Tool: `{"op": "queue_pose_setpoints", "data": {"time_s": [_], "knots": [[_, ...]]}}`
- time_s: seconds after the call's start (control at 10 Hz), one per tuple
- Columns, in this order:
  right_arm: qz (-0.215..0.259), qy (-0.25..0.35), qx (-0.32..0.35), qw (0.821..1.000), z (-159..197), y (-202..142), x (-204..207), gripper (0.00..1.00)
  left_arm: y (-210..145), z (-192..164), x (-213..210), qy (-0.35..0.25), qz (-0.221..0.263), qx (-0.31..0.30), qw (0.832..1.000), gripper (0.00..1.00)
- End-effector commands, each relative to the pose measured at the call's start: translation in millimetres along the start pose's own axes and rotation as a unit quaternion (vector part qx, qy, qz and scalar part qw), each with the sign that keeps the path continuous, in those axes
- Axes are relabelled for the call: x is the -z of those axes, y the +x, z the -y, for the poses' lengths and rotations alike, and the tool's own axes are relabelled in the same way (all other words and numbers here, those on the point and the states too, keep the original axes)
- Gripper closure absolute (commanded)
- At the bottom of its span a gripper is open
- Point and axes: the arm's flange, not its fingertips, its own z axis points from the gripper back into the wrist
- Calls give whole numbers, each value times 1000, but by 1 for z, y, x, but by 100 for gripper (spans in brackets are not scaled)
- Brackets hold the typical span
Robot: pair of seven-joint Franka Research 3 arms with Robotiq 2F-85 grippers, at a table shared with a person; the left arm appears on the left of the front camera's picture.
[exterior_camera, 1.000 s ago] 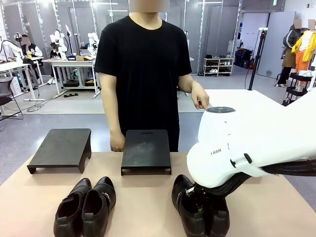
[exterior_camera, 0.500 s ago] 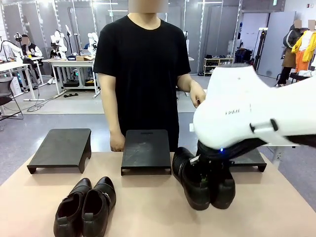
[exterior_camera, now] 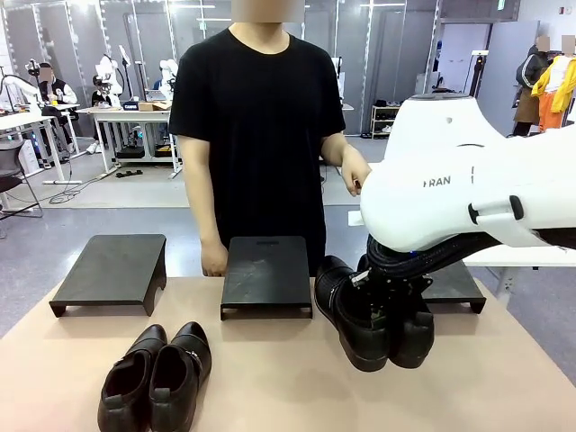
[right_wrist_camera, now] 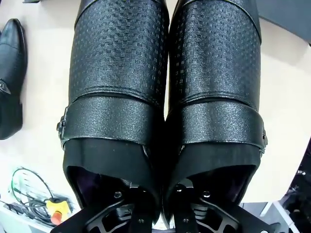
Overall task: Place the shoes on the stand as instructed by the person.
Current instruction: Pick up one pair of Shoes and place it on the Shoes Stand indicated by the person.
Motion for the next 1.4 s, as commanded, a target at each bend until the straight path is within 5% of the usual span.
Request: {"op": "queue_pose_setpoints", "data": {"time_s": [0.0,0.2,0.3,0.6,1.3], "knots": [[3,1,1,1000,0,2,-3,100,3,0,-2,-9,5,10,1000,0],[3,1,1,1000,0,2,-3,100,3,0,-2,-9,5,10,1000,0],[-4,-1,0,1000,1,-2,4,91,3,0,-2,-9,5,10,1000,0],[29,1,9,1000,43,32,-35,91,3,0,-2,-9,5,10,1000,0],[103,-28,67,992,153,152,-68,91,3,0,-2,-9,5,10,1000,0]]}}
